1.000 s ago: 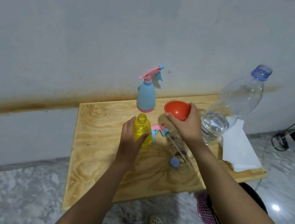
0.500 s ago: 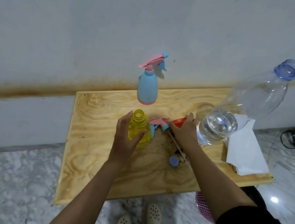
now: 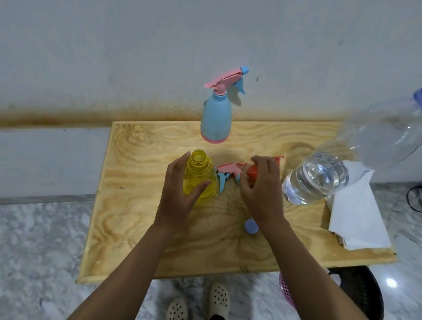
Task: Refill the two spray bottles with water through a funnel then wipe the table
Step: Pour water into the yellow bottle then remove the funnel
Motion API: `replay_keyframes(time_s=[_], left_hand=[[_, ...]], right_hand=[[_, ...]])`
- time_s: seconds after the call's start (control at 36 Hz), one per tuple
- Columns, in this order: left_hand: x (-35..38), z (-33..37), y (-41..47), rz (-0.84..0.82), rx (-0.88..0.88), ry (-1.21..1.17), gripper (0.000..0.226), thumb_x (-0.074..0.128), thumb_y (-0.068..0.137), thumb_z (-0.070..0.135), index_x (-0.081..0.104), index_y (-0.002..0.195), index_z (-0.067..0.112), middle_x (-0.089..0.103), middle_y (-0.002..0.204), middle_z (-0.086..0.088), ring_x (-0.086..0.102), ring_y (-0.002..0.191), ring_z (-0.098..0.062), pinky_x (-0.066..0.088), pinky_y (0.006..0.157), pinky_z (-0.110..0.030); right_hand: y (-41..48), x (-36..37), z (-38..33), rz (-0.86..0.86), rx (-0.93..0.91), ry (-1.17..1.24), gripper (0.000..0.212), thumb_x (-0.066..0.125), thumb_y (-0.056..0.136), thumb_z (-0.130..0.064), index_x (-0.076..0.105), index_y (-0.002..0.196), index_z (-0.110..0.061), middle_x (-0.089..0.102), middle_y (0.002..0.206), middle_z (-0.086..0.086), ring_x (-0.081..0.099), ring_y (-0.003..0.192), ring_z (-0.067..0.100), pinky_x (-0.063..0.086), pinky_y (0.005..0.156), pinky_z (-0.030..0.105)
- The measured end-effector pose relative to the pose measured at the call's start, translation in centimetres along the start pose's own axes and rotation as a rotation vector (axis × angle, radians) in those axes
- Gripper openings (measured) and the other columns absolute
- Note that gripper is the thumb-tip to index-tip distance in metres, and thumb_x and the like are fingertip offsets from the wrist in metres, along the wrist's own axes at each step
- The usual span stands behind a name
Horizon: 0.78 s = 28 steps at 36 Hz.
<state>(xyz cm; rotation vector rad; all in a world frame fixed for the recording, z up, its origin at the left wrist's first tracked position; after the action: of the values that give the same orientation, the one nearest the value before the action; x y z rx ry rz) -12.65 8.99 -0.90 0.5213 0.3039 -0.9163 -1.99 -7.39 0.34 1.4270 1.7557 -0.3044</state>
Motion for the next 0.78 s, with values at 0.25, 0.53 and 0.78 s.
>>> replay_keyframes(time_s=[0.25,0.53,0.78], left_hand=[[-0.5,-0.1,-0.1,0.014,0.0,0.015,0.066,0.06,0.085,0.039,0.037,0.139,0.01,0.046,0.129,-0.009,0.041,0.12,-0.008,0.034,0.099,-0.009],[-0.7,-0.5,-0.4,0.011,-0.018,0.008,0.066,0.061,0.085,0.039,0.036,0.141,0.014,0.045,0.131,-0.007,0.041,0.122,-0.01,0.035,0.099,-0.012],[-1.2,-0.2,-0.2,-0.018,-0.043,0.004,0.067,0.067,0.083,0.039,0.039,0.139,0.016,0.047,0.13,-0.001,0.044,0.12,-0.01,0.041,0.097,-0.023]], right_hand=[[-1.7,3.1,2.1,-0.125,0.17,-0.045,0.036,0.057,0.084,-0.012,0.055,0.119,-0.003,0.056,0.117,0.012,0.051,0.107,0.026,0.045,0.086,0.034],[-0.6,5.2,3.9,-0.211,0.324,-0.019,0.033,0.056,0.087,-0.021,0.053,0.118,-0.01,0.058,0.109,0.009,0.053,0.101,0.026,0.039,0.077,0.032],[0.7,2.2,-0.3,-0.029,0.276,0.237,0.022,0.067,0.081,-0.014,0.06,0.097,-0.001,0.061,0.088,0.012,0.059,0.081,0.026,0.051,0.072,0.038]])
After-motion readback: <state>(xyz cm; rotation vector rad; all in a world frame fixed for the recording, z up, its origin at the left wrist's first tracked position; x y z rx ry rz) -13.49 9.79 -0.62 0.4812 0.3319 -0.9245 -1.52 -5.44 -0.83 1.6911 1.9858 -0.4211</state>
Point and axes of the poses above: each hand's wrist, its own y-axis towards the middle knuckle, its own x-axis out of the palm, z = x × y, the point moved 6 cm from there along y, towards the middle knuckle
